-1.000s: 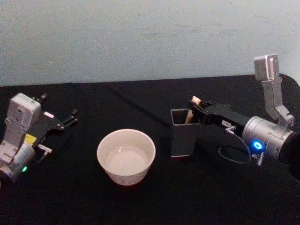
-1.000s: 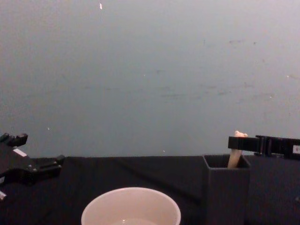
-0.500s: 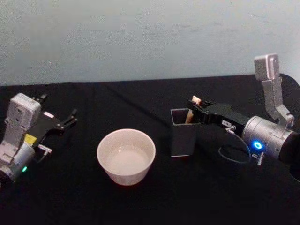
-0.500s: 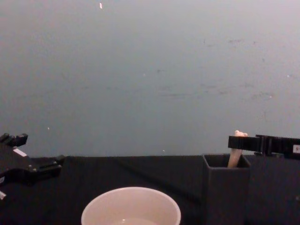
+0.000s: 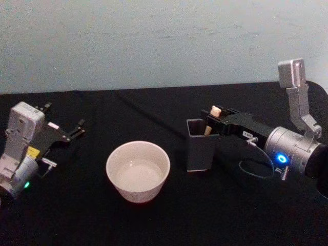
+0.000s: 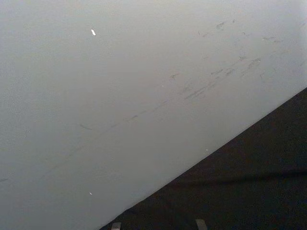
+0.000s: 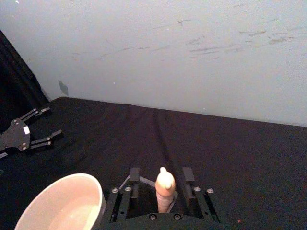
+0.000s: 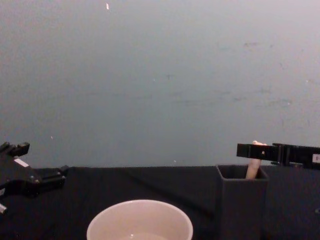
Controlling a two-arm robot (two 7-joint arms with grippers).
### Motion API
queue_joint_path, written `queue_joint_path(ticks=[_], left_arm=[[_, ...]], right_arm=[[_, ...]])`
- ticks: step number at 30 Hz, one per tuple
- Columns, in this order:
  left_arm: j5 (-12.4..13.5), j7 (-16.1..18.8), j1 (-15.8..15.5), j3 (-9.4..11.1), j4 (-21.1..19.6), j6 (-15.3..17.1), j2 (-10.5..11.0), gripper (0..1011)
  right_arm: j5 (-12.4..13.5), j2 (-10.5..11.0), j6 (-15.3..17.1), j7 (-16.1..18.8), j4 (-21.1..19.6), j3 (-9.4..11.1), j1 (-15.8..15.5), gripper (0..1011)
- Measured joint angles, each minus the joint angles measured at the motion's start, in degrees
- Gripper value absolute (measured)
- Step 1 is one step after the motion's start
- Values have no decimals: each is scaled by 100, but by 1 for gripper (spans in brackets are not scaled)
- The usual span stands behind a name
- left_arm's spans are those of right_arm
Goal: Pick up the stirring spoon with one hand, stir inside the cup, then place it back in its original position.
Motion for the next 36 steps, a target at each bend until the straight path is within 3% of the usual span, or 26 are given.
queue_joint_path(ticks=[16,24,32,36], left_arm=[[0,0,0,0,0,0,0,1001],[0,0,0,0,0,0,0,1001],[0,0,0,0,0,0,0,1001],[0,0,0,0,0,0,0,1001]], right_arm=[[3,-1,0,1,0,0,0,995],[-69,-78,-131,-72,49,32,25,1002],[-75,-339,-443,-342,-3,361,29,1002],[-89,-427,-693,-558,-105,634,-69,1002]])
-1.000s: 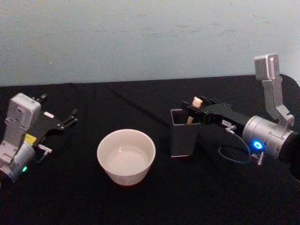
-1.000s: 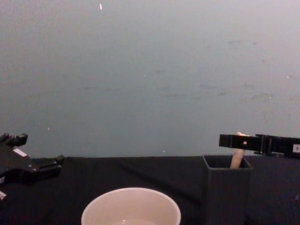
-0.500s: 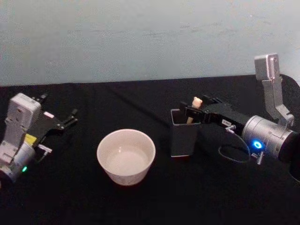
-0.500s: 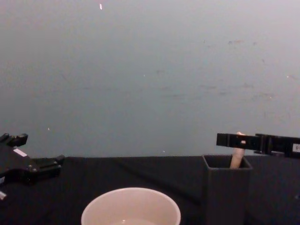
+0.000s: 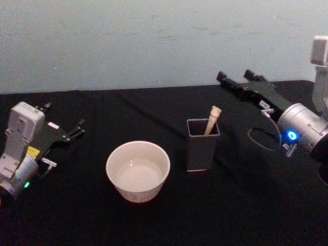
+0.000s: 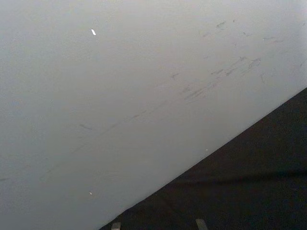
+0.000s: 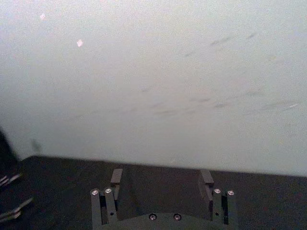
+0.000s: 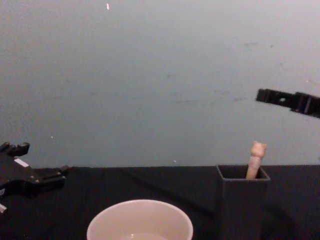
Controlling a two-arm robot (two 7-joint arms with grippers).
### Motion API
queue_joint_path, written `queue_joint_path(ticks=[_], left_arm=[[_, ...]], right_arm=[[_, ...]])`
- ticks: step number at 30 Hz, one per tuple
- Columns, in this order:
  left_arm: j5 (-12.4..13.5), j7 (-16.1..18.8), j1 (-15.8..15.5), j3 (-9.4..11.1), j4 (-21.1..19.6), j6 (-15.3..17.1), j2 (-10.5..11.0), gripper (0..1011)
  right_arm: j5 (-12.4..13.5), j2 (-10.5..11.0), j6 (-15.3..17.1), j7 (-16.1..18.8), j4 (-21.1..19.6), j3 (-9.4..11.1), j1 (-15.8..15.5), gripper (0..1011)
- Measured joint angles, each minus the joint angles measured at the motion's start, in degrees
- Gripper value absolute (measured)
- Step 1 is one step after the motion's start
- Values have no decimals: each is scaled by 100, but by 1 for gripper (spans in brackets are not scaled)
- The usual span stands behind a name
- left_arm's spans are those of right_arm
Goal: Pick up the stirring spoon with one hand, stir inside the cup, then place it back in its original position.
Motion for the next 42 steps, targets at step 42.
queue_joint_path(ticks=[42], left_arm=[[0,0,0,0,0,0,0,1001]], right_arm=[[-1720,164,-846,-525,739,-106,-808,1000]])
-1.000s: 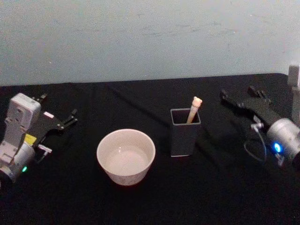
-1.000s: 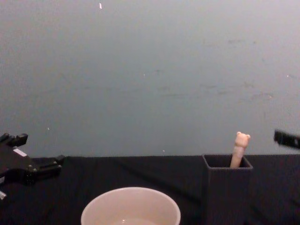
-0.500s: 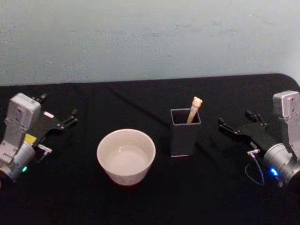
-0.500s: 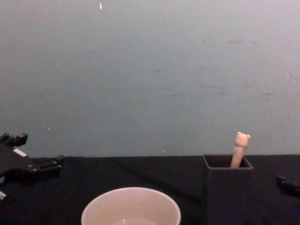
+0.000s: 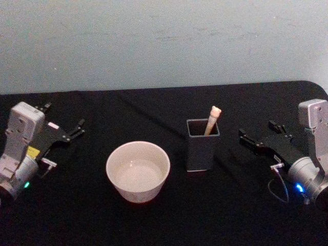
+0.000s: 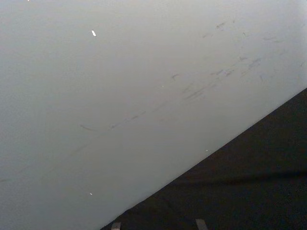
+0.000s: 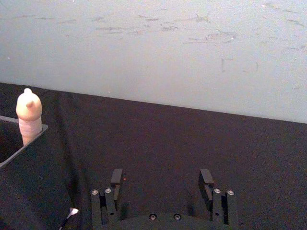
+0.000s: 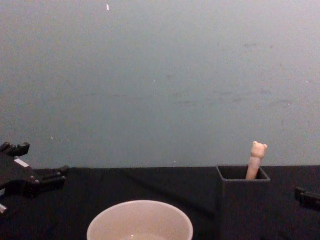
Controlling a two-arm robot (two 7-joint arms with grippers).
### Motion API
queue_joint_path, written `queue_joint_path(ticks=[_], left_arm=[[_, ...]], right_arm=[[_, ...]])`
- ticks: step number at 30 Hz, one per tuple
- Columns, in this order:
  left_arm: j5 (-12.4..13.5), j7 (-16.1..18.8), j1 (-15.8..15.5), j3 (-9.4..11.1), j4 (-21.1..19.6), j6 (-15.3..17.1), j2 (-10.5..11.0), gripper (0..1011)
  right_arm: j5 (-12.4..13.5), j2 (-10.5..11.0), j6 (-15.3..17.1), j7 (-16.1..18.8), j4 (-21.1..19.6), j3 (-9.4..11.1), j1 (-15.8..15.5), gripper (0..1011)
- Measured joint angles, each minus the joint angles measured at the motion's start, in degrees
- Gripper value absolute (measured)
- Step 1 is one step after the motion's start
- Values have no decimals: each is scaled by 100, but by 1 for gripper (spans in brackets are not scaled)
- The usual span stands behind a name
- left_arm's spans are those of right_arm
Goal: Pick up the stirring spoon with one hand, stir inside the cup, then place it back in its original position.
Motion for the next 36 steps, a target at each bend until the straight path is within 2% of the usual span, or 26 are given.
queue_joint_path(ticks=[36], left_arm=[[0,0,0,0,0,0,0,1001]], right_arm=[[3,6,10,-16,-10,-4,0,1002]])
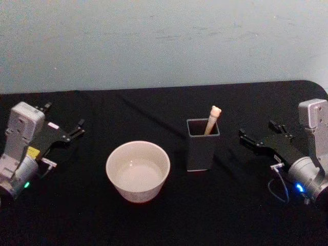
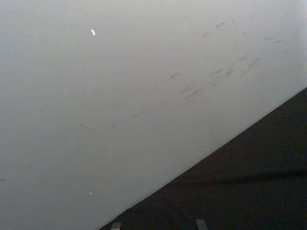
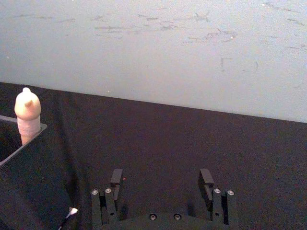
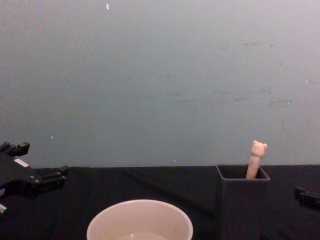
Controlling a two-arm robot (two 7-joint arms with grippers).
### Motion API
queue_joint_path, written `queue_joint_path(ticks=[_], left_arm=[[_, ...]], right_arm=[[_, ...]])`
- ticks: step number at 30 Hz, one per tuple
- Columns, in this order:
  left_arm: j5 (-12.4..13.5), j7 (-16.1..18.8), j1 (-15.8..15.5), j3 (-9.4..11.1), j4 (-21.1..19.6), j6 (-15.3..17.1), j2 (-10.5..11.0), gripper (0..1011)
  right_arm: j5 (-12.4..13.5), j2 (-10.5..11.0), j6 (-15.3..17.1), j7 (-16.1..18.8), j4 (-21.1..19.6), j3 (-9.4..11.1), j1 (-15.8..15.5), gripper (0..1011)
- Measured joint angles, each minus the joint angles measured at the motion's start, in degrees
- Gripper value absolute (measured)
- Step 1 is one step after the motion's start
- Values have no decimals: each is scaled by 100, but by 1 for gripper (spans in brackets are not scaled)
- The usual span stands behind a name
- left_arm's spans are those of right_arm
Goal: Pick up the stirring spoon with one hand, stir inside the cup, then place it back in its original position.
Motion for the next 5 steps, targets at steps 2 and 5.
queue_joint_path(ticks=[2,5], left_arm=[[0,0,0,0,0,0,0,1001],[0,0,0,0,0,0,0,1001]], right_arm=[[0,0,0,0,0,0,0,1002],[0,0,0,0,0,0,0,1002]])
